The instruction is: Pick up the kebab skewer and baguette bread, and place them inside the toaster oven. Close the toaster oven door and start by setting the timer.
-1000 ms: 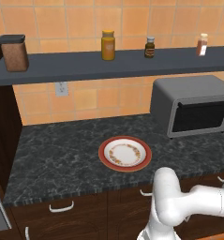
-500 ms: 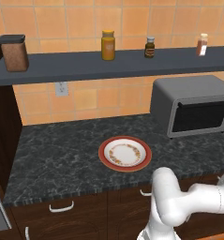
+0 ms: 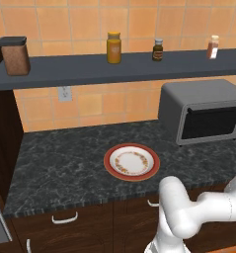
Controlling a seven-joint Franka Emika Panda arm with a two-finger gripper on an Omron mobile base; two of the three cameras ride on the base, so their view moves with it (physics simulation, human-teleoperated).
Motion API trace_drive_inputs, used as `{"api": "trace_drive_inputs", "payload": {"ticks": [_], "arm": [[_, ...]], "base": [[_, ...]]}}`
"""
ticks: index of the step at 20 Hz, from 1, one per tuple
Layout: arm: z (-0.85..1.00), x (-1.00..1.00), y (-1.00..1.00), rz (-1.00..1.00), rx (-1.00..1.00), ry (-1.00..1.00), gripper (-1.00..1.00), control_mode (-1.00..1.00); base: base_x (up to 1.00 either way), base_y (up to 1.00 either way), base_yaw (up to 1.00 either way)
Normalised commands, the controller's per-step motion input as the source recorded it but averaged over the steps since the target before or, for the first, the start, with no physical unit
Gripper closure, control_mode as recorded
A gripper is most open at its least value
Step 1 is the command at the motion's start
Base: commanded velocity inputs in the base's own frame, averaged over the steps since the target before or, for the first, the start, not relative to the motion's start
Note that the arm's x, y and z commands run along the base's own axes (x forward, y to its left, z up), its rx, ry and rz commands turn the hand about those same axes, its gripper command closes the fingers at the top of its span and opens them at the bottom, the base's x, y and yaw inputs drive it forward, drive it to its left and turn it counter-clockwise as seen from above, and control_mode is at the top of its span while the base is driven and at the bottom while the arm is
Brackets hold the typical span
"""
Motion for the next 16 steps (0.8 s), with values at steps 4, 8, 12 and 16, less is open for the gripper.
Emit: {"api": "trace_drive_inputs", "payload": {"ticks": [4, 8, 12, 16], "arm": [[-0.16, 0.01, -0.02, 0.00, 0.00, 0.00, -1.00, -1.00], [-0.21, 0.15, 0.11, 0.00, 0.00, 0.00, -1.00, -1.00], [-0.02, 0.20, 0.07, 0.00, 0.00, 0.00, -1.00, -1.00], [0.00, 0.14, 0.04, 0.00, -0.05, 0.00, -1.00, -1.00]], "base": [[0.00, 0.00, 0.00], [0.00, 0.00, 0.00], [0.00, 0.00, 0.00], [0.00, 0.00, 0.00]]}}
